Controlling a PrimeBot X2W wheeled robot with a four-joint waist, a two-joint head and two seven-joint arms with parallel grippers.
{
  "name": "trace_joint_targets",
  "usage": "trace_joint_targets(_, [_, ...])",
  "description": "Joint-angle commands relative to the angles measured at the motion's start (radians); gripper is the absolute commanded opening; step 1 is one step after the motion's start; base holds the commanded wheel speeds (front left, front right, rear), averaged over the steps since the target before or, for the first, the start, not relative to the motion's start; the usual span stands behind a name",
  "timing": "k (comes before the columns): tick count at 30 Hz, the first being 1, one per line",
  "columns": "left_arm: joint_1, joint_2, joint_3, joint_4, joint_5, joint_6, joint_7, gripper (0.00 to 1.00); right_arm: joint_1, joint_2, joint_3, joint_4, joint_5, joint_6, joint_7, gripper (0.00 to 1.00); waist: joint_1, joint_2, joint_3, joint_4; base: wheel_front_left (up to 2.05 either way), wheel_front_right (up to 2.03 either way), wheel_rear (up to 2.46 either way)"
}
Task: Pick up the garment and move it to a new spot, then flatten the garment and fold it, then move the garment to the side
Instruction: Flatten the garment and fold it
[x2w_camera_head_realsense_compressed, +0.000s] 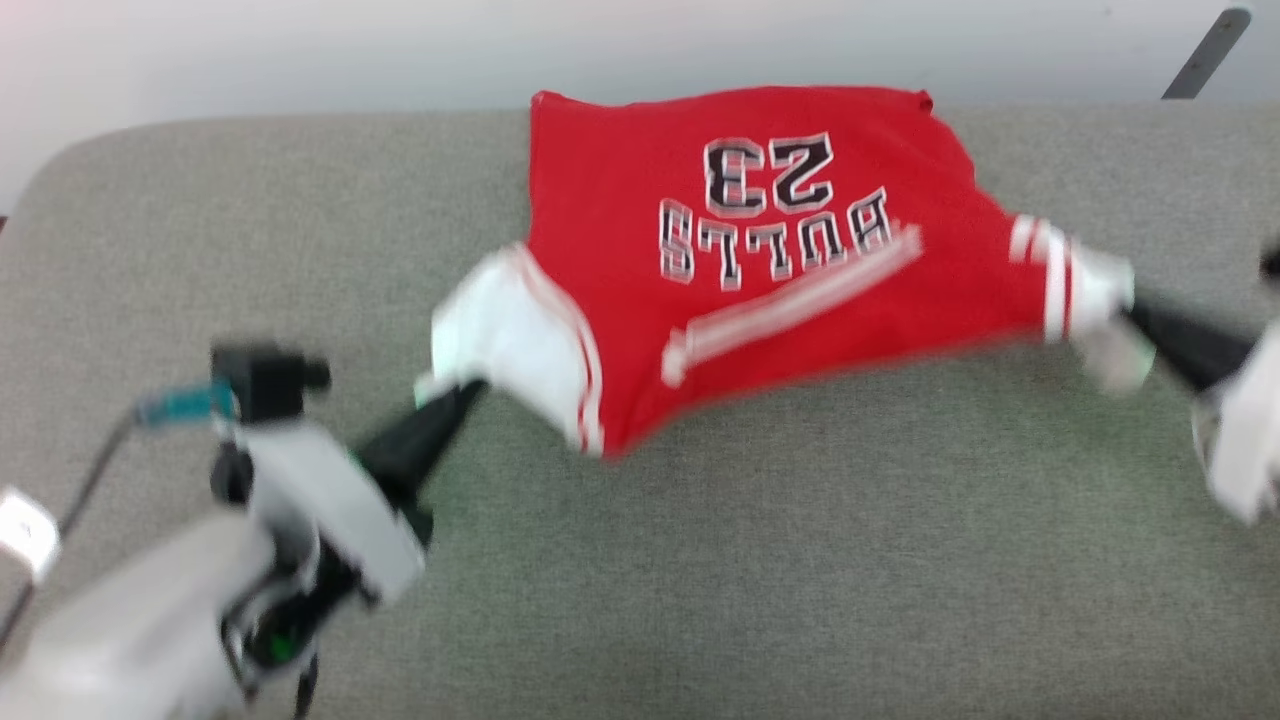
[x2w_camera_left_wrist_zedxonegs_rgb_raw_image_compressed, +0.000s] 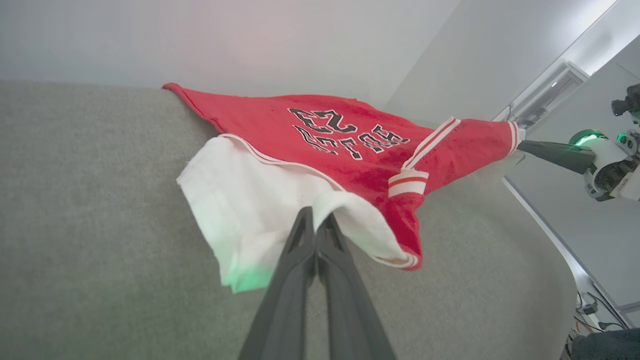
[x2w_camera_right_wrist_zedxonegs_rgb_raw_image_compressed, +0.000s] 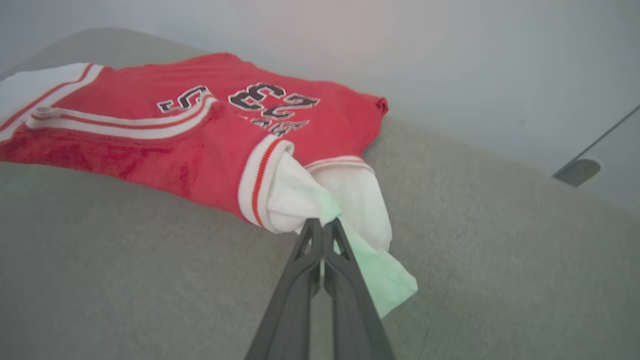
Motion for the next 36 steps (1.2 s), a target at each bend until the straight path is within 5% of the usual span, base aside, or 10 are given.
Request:
trace_joint_targets(1, [0.015,0.01,0.008,-0.006,0.009,0.0,0.0,0.0,0.022,-0.011,-0.005,-0.011,0.006,-0.001,0.003,0.0,0.0,0.0,-0.012,-0.002,0.0,0.0,0.0])
trace_joint_targets(9, [0.227,0.099,0.015,-0.115,0.079,0.0,0.0,0.0,0.301,-0.175,-0.059,-0.231,0.088,-0.001,0.047,0.0,0.0,0.0,-0.027,-0.015,0.0,0.0,0.0])
trace_joint_targets(23, [0.464,0.257,0.072,-0.276,0.076,0.001,0.0,0.0,0.653,-0.27,-0.227,-0.397,0.118,-0.001,0.034,0.0,0.0,0.0,0.017,-0.006,0.0,0.0,0.0])
trace_joint_targets(36, [0.448,0.15,0.07,-0.216,0.115,0.006,0.016,0.0,0.773,-0.138,-0.363,-0.396,-0.012,-0.001,0.216,0.0,0.0,0.0,0.032,-0.008,0.0,0.0,0.0])
